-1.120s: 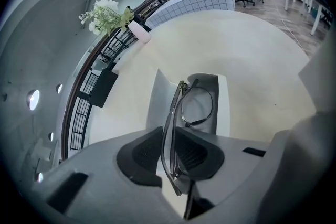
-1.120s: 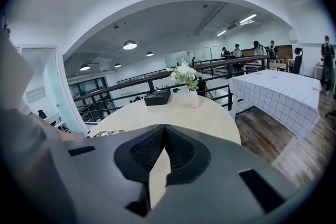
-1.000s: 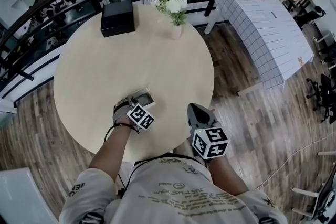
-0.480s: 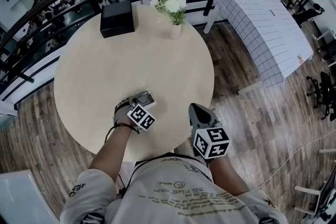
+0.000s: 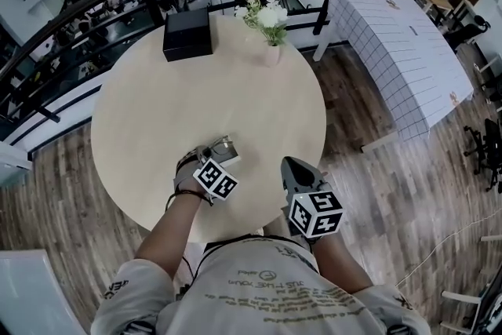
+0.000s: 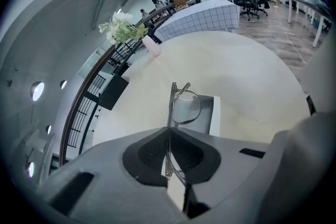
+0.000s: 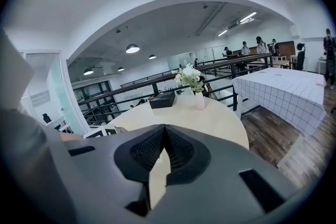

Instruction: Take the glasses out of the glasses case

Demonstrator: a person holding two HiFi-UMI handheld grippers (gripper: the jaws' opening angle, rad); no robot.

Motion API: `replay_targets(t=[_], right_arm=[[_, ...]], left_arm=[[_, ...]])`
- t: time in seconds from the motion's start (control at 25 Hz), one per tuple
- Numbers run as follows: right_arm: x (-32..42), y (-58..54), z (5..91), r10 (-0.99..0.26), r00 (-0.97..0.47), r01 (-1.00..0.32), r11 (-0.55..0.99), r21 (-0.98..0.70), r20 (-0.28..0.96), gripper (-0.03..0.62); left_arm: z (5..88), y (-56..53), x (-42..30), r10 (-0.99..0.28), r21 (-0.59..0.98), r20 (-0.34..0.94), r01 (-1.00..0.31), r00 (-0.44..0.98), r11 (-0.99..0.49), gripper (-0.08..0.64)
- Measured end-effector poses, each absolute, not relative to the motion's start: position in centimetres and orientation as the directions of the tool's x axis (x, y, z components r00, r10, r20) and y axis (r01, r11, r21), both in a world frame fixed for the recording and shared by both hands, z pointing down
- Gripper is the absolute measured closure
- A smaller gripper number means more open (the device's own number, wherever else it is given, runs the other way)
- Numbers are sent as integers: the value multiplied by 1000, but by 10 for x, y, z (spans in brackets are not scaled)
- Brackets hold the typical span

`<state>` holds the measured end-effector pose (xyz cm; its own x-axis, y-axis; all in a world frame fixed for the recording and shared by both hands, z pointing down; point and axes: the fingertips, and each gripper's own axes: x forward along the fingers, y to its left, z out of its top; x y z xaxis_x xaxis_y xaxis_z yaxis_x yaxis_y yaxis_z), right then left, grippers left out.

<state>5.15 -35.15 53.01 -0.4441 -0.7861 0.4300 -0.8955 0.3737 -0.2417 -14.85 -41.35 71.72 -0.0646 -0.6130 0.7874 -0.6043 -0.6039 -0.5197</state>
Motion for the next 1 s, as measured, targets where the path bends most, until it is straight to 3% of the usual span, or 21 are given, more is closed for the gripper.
replay_targets(t=[0.52, 1.0], right_arm=[[8, -354, 512, -759, -541, -841, 487, -236, 362, 577], [-45, -364, 479, -736, -629, -777, 590, -219, 251, 577]], left_arm=[[614, -396, -131, -744, -425, 665, -788, 63, -446, 537], [513, -361, -156, -864, -116, 488, -972, 123, -204, 537]])
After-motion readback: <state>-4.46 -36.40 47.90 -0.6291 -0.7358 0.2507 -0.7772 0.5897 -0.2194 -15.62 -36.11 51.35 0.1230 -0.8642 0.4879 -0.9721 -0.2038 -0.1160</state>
